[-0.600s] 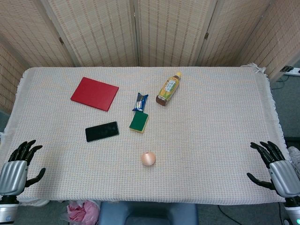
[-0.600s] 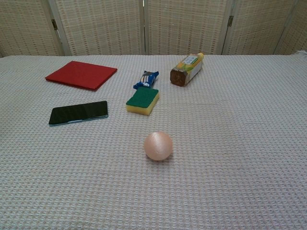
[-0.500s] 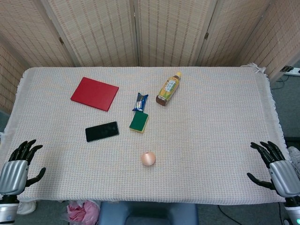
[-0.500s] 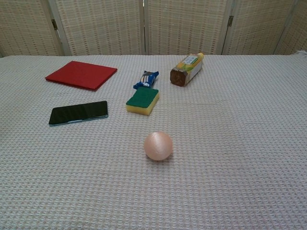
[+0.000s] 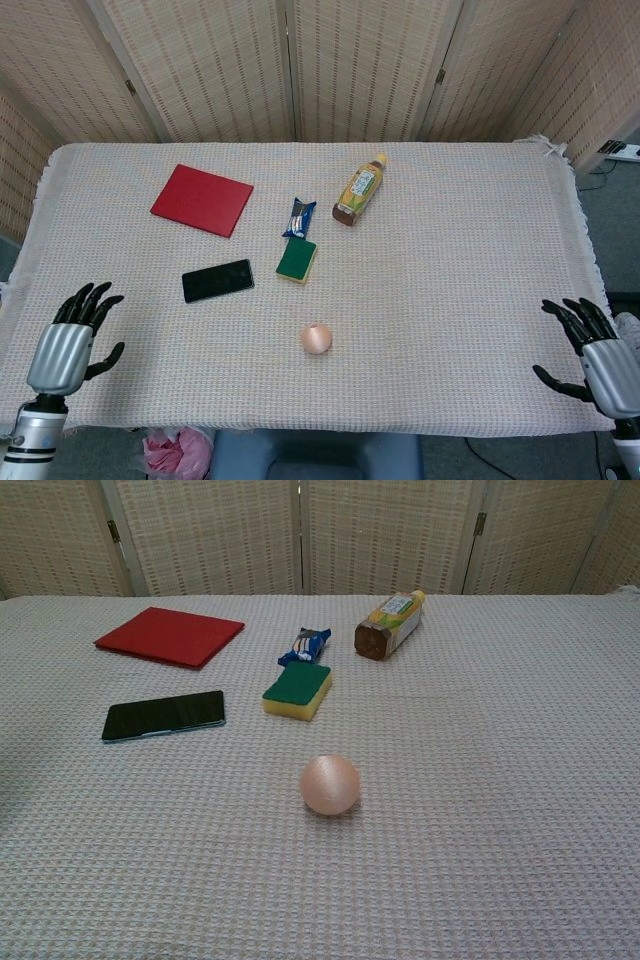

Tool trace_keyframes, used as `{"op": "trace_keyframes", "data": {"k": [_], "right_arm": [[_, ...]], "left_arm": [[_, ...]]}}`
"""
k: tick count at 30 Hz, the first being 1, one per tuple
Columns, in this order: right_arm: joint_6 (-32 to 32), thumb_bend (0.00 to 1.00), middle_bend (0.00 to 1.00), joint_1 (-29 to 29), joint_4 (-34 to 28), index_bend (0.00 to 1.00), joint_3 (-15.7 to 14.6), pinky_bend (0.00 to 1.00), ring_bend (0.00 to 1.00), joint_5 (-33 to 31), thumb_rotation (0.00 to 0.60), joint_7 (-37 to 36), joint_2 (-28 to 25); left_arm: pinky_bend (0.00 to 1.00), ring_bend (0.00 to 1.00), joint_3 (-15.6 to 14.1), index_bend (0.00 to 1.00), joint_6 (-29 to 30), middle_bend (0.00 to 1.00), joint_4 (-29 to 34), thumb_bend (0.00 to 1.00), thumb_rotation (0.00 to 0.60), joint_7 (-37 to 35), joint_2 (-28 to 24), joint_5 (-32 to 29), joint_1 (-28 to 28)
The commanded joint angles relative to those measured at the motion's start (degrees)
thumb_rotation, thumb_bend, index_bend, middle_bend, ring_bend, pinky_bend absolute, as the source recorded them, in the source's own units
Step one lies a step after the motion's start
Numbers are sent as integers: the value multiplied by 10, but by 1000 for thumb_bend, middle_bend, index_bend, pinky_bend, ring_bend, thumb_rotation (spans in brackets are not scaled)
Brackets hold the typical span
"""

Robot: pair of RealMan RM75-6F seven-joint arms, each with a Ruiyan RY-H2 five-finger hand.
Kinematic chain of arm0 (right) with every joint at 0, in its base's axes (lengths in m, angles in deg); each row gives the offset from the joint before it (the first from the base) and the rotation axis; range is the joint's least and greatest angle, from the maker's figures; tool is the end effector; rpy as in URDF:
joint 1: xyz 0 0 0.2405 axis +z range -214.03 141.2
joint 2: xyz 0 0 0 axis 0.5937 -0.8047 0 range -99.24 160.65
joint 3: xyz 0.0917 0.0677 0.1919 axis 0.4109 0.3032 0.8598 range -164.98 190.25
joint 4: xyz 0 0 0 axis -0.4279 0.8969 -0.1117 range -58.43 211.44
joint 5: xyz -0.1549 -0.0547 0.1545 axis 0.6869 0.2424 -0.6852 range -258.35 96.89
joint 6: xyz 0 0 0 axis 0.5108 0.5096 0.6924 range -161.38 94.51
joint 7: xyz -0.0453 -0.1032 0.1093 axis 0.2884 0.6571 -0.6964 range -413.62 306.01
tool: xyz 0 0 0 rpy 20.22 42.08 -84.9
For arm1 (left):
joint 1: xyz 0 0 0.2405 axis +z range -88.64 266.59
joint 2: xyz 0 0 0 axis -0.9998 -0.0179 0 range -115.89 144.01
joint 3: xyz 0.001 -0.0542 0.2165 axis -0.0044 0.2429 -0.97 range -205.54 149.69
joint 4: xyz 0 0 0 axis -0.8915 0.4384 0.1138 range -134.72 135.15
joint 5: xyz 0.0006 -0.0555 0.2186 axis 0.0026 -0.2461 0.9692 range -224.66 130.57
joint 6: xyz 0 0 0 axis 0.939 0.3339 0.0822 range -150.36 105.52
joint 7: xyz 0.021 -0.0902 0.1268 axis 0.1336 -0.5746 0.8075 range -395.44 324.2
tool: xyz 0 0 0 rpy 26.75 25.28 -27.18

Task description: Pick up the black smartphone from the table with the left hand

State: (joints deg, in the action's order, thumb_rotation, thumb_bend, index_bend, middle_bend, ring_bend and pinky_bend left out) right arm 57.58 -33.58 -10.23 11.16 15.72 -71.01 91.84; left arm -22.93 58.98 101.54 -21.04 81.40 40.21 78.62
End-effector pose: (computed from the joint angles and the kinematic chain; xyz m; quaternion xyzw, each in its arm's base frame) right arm -0.2930 -0.1649 0.1468 0.6082 -0.4046 0.4548 0.5094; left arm -0.2208 0.2192 0.0971 -0.6409 -0.3433 -0.4045 0.5547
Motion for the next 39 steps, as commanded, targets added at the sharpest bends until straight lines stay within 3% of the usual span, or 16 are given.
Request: {"op": "trace_keyframes", "data": {"k": [1, 9, 17, 32, 39], "right_arm": [[-1, 128, 202, 1, -1, 113, 0, 91, 117, 0, 600, 1, -1], [-5, 128, 202, 1, -1, 113, 1, 91, 117, -4, 600, 1, -1], [-11, 128, 202, 1, 7, 113, 1, 91, 117, -11, 600, -6, 0], [-21, 128, 202, 5, 13, 113, 3, 91, 117, -15, 600, -12, 2], [-21, 128, 202, 3, 12, 113, 3, 91, 117, -19, 600, -11, -1]], "left_arm": [[182, 120, 15, 236, -34, 169, 1, 321, 600, 19, 12, 4, -33], [182, 138, 48, 244, -151, 197, -30, 260, 600, 63, 73, -59, -125], [182, 138, 72, 247, -226, 202, -79, 260, 600, 174, 157, -192, -197], [182, 142, 97, 249, -241, 222, -171, 260, 600, 262, 250, -387, -270], [182, 158, 99, 249, -239, 238, -209, 284, 600, 273, 277, -437, -295]]}}
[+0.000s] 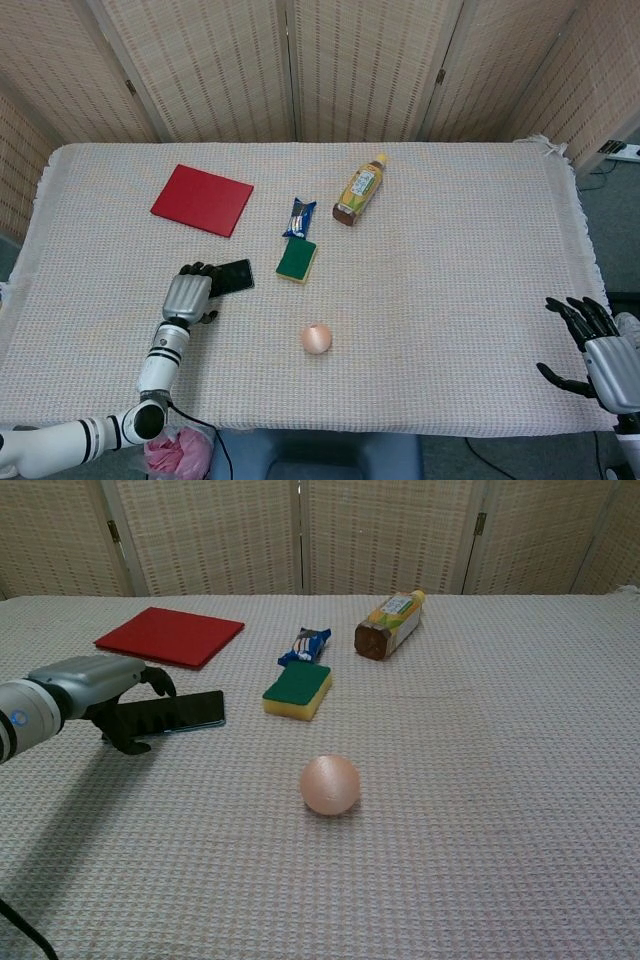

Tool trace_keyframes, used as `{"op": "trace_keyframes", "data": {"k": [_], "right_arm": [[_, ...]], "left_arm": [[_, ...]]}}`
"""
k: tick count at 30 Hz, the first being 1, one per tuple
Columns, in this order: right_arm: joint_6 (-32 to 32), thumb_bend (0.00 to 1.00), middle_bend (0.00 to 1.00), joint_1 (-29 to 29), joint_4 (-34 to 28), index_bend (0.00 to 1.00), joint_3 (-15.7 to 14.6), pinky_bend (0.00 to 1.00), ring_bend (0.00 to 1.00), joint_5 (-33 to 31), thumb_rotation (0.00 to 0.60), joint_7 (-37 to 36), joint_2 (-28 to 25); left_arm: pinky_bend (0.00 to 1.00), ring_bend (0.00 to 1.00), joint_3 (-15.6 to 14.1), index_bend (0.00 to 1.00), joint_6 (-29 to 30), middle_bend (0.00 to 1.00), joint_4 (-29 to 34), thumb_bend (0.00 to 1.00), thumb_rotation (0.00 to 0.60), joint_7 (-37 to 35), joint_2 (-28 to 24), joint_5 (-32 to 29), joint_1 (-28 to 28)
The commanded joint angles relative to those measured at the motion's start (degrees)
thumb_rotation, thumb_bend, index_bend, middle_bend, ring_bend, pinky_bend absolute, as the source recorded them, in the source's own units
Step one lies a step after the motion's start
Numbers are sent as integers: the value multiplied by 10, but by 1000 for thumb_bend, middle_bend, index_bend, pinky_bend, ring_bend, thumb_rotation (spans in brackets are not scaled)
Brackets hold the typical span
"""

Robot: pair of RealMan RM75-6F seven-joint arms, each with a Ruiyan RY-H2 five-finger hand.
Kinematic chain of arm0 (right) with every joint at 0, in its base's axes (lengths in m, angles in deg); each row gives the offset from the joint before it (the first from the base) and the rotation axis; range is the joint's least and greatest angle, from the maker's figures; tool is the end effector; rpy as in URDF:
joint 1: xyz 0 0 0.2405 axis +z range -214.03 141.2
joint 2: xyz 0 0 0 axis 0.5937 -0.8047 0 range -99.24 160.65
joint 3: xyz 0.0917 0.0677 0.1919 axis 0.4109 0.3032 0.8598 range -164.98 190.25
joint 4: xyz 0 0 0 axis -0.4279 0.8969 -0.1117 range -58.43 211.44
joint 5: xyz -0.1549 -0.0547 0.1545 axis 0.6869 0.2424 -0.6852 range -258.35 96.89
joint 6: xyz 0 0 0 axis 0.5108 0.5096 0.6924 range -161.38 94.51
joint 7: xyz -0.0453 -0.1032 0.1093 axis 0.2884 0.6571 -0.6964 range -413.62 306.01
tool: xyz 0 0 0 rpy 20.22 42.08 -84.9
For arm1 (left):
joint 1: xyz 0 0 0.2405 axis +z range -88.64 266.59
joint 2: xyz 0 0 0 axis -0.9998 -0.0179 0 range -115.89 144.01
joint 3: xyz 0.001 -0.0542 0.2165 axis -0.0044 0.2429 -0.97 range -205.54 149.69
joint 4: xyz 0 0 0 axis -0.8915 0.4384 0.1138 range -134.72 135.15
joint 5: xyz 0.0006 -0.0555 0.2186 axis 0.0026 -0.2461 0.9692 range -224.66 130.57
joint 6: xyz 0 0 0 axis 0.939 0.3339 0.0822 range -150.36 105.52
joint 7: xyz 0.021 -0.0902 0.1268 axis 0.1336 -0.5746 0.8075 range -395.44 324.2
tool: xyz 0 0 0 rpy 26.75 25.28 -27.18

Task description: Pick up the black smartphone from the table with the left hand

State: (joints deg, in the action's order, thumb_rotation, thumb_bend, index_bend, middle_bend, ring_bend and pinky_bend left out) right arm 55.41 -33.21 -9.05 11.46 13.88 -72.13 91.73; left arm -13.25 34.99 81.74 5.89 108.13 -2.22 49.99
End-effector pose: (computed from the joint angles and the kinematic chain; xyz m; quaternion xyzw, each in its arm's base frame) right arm -0.3032 -0.1690 0.1480 0.6048 -0.4169 0.4400 0.5166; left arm -0.1626 0.3432 -0.0442 -0.7029 -0.4114 -0.2541 0.5217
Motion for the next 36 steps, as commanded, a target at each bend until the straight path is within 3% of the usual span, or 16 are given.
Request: {"op": "trace_keyframes", "data": {"k": [1, 16, 24, 31, 36], "right_arm": [[0, 128, 202, 0, -1, 113, 0, 91, 117, 0, 600, 0, -1], [-6, 128, 202, 0, 1, 113, 1, 91, 117, -5, 600, -1, -2], [-5, 127, 202, -2, 1, 113, 1, 91, 117, -7, 600, -2, -2], [-3, 127, 202, -4, 2, 113, 0, 91, 117, -7, 600, -3, -2], [-3, 128, 202, -5, 1, 113, 1, 91, 117, -8, 600, -3, -3]], "left_arm": [[182, 159, 3, 249, 3, 239, -17, 286, 600, 4, 14, -20, -12], [182, 189, 7, 286, -1, 289, -69, 301, 600, -7, 40, -69, -42], [182, 237, 9, 357, -5, 375, -97, 337, 600, -20, 48, -71, -53], [182, 266, 9, 400, -5, 422, -118, 393, 600, -39, 53, -60, -56], [182, 309, 9, 434, -10, 468, -126, 496, 600, -46, 49, -56, -60]]}}
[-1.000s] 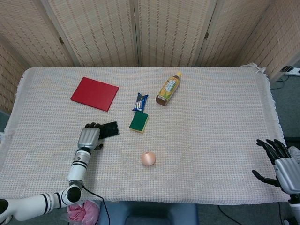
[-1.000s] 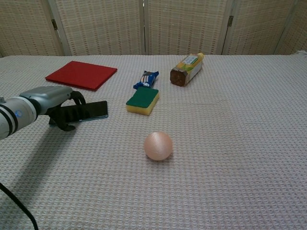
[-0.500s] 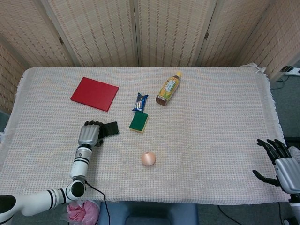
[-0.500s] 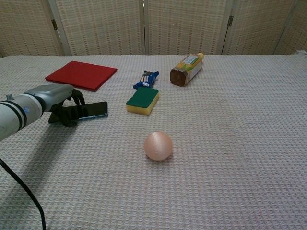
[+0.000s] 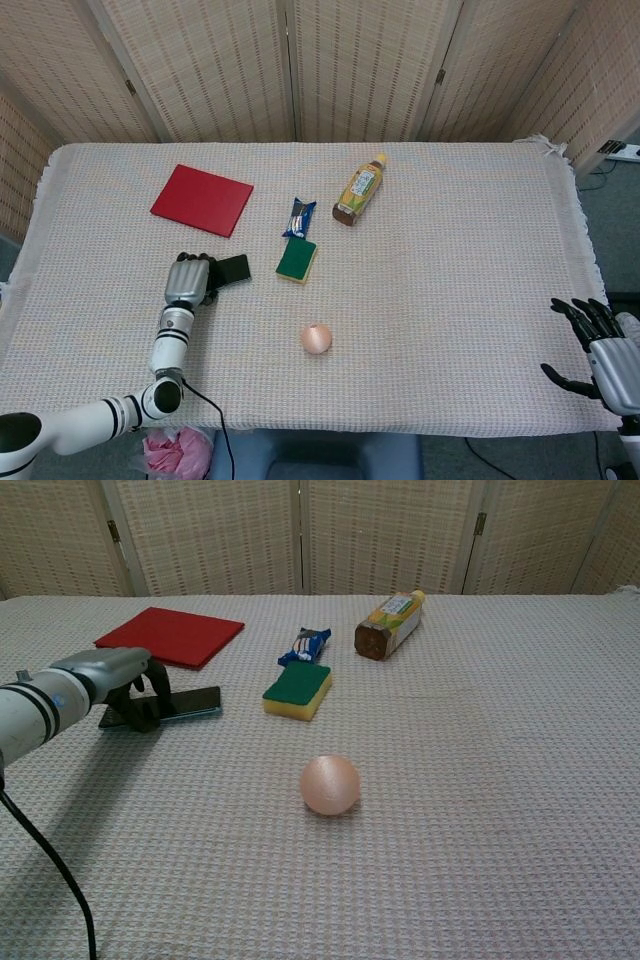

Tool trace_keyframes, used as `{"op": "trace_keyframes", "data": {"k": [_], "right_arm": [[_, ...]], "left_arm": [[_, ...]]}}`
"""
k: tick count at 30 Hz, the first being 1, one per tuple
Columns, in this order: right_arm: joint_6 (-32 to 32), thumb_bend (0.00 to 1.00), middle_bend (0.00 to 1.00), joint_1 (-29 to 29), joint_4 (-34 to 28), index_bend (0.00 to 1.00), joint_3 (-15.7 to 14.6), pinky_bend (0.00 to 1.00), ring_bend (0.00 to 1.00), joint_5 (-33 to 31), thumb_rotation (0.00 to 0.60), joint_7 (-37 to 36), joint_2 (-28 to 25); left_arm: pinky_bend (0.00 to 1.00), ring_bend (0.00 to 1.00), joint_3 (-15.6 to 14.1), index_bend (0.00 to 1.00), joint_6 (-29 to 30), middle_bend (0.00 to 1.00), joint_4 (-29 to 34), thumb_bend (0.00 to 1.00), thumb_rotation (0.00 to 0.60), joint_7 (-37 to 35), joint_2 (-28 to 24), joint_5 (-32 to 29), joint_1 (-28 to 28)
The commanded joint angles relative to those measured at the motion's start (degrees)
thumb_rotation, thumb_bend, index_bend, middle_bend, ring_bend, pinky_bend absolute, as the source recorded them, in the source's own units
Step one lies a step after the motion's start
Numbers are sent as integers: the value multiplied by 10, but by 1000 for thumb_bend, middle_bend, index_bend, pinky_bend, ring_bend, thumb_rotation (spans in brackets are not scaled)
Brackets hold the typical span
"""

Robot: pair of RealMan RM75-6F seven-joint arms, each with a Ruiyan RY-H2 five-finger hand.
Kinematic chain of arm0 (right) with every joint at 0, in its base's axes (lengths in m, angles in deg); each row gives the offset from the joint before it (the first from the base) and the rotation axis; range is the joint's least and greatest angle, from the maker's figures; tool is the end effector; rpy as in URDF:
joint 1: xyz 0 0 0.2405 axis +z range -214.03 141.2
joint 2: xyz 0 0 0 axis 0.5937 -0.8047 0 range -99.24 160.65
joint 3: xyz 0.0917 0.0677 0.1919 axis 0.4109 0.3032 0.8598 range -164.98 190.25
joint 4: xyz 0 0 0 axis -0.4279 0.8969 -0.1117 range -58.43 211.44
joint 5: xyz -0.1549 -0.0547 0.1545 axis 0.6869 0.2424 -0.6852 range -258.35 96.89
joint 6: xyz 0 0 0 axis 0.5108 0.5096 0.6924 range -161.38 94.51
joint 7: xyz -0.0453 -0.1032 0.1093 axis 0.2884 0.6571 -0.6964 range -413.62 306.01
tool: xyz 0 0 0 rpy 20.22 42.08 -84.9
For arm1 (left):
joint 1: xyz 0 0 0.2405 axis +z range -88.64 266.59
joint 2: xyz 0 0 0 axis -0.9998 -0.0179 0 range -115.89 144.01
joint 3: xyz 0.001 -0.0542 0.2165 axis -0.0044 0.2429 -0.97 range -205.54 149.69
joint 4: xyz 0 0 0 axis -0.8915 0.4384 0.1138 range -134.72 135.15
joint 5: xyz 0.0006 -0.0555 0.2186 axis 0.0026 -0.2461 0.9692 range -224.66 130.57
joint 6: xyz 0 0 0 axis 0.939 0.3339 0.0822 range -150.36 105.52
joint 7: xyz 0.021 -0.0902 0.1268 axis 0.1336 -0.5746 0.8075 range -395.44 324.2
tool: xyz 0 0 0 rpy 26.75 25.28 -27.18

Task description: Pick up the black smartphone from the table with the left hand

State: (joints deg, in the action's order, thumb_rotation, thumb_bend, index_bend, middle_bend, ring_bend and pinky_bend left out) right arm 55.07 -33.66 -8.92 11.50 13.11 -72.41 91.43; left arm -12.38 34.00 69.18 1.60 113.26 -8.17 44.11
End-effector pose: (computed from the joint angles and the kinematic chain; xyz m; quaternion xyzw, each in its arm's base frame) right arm -0.3076 -0.1670 0.1504 0.6000 -0.4221 0.4339 0.5230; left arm -0.1717 0.3790 -0.0491 -0.6652 -0.4328 -0.2553 0.5523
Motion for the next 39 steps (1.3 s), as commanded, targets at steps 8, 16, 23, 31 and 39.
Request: {"op": "trace_keyframes", "data": {"k": [8, 16, 23, 31, 39], "right_arm": [[2, 128, 202, -2, -1, 113, 1, 91, 117, 0, 600, 0, -1], [3, 128, 202, -3, -2, 113, 1, 91, 117, -1, 600, 1, -2], [4, 127, 202, -4, -6, 113, 1, 91, 117, -1, 600, 4, -3], [5, 127, 202, -6, -11, 113, 2, 91, 117, -2, 600, 9, -7], [6, 127, 202, -6, -11, 113, 2, 91, 117, 1, 600, 9, -7]], "left_arm": [[182, 377, 0, 495, 7, 542, 42, 600, 600, -26, -47, 31, 8], [182, 416, 8, 533, -19, 588, 90, 616, 600, -45, -100, 8, 10], [182, 420, 13, 520, -55, 592, 49, 616, 600, -46, -104, -43, -11], [181, 277, 23, 329, -63, 366, 29, 615, 600, -35, -125, -81, -31], [181, 117, 34, 126, -37, 186, 100, 612, 600, -84, -171, -70, -11]]}}
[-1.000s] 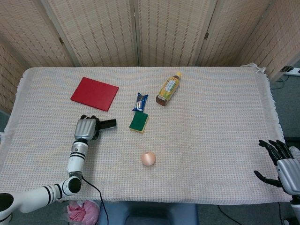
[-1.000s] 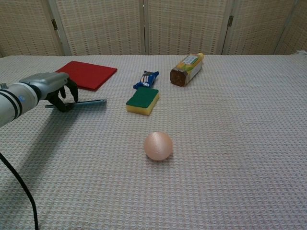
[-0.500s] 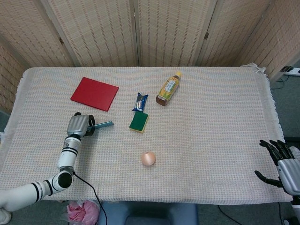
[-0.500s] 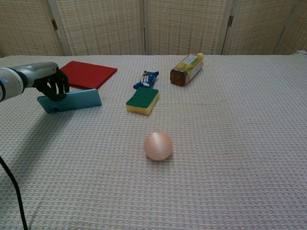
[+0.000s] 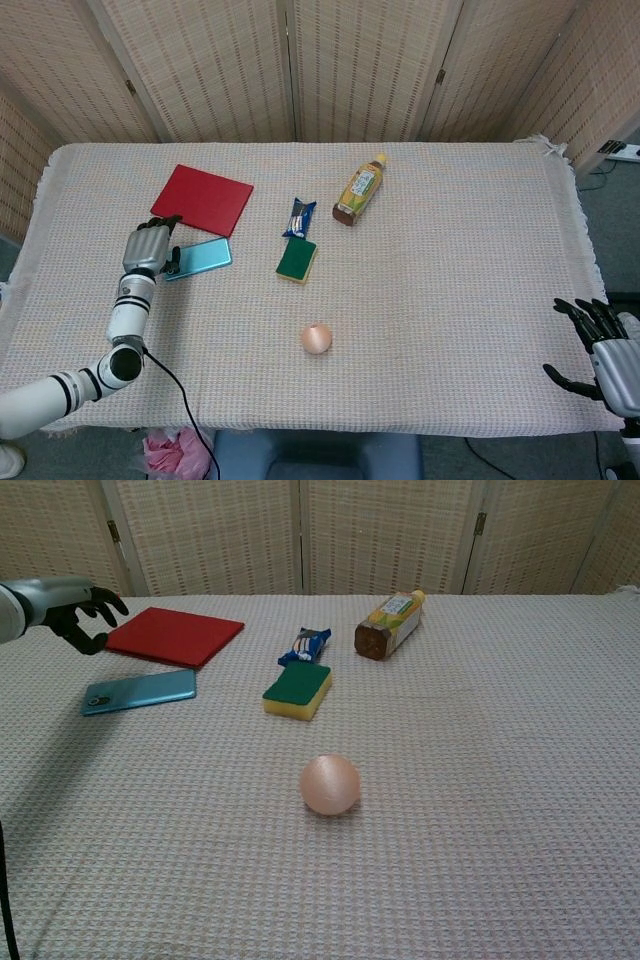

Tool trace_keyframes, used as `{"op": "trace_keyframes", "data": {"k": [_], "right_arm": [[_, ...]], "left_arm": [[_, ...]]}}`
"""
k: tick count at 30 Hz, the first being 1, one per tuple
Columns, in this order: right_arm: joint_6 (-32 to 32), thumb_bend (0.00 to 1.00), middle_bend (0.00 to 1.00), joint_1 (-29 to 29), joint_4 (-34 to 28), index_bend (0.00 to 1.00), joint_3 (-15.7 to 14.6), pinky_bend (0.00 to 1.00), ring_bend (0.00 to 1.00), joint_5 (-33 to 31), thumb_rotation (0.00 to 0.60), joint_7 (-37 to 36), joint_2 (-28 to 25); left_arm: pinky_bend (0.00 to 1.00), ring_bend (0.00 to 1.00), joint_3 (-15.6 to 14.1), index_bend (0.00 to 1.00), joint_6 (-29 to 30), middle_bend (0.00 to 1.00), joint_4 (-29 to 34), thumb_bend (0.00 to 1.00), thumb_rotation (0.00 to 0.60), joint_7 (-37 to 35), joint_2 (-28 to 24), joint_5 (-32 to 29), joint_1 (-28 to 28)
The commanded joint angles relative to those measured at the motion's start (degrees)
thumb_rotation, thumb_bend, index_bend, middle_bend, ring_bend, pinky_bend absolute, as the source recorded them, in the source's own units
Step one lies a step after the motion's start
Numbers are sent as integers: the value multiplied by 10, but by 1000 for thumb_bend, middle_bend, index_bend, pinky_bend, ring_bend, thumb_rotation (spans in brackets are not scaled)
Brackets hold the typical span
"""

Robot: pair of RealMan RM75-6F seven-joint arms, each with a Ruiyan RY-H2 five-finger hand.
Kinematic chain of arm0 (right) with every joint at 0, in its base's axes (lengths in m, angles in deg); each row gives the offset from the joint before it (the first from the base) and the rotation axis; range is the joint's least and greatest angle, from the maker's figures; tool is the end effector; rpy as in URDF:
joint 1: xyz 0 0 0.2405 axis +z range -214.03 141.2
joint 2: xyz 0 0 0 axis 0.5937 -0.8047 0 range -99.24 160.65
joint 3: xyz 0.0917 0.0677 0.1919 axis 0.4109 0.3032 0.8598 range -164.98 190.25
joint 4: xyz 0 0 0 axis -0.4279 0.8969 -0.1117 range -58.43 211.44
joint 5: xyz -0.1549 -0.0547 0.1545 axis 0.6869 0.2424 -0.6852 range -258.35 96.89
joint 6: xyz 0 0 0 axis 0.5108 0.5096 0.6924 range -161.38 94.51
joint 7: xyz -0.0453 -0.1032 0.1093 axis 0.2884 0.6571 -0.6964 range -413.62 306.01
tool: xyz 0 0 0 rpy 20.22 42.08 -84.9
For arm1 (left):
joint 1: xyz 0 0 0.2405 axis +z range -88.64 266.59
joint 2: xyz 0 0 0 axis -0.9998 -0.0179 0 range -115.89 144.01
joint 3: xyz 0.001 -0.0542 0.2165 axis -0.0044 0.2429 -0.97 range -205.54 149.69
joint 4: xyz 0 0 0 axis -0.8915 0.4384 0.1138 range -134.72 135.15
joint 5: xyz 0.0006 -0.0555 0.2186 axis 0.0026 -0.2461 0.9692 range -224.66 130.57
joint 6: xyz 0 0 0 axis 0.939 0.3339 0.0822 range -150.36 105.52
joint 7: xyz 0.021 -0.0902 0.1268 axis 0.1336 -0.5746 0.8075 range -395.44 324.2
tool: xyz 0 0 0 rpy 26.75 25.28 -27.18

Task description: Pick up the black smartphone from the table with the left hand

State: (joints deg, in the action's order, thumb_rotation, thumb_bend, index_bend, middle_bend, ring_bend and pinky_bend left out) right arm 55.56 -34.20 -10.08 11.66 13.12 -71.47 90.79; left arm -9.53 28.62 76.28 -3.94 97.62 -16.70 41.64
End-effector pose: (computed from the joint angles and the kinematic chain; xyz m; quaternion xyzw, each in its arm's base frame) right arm -0.3052 -0.1646 0.1530 0.5981 -0.4189 0.4336 0.5280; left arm -0.1809 0.4175 0.0323 -0.6163 -0.4744 -0.2821 0.5617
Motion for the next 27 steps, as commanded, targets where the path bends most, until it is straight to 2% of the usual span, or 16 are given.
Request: {"op": "trace_keyframes", "data": {"k": [1, 3, 7, 13, 22, 27], "right_arm": [[3, 127, 202, -1, 1, 113, 0, 91, 117, 1, 600, -1, -1], [3, 127, 202, -2, 2, 113, 0, 91, 117, 1, 600, -1, -2], [2, 128, 202, -1, 4, 113, -1, 91, 117, 3, 600, -1, -5], [5, 127, 202, 1, 10, 113, 1, 91, 117, 6, 600, -7, -4], [6, 128, 202, 4, 16, 113, 2, 91, 117, 13, 600, -8, 2], [4, 127, 202, 5, 17, 113, 2, 91, 117, 10, 600, -8, 6]], "left_arm": [[181, 117, 6, 125, 29, 186, 42, 608, 600, -42, -19, 27, 22], [181, 117, 2, 125, 66, 186, 72, 589, 600, -73, -26, 68, 45], [181, 117, -25, 124, 146, 186, 129, 464, 600, -113, -42, 149, 96], [181, 117, -81, 117, 249, 186, 198, 367, 600, -154, -82, 251, 182], [181, 117, -159, 126, 360, 186, 222, 331, 600, -187, -127, 366, 290], [181, 117, -183, 139, 404, 185, 206, 331, 600, -207, -132, 413, 335]]}}
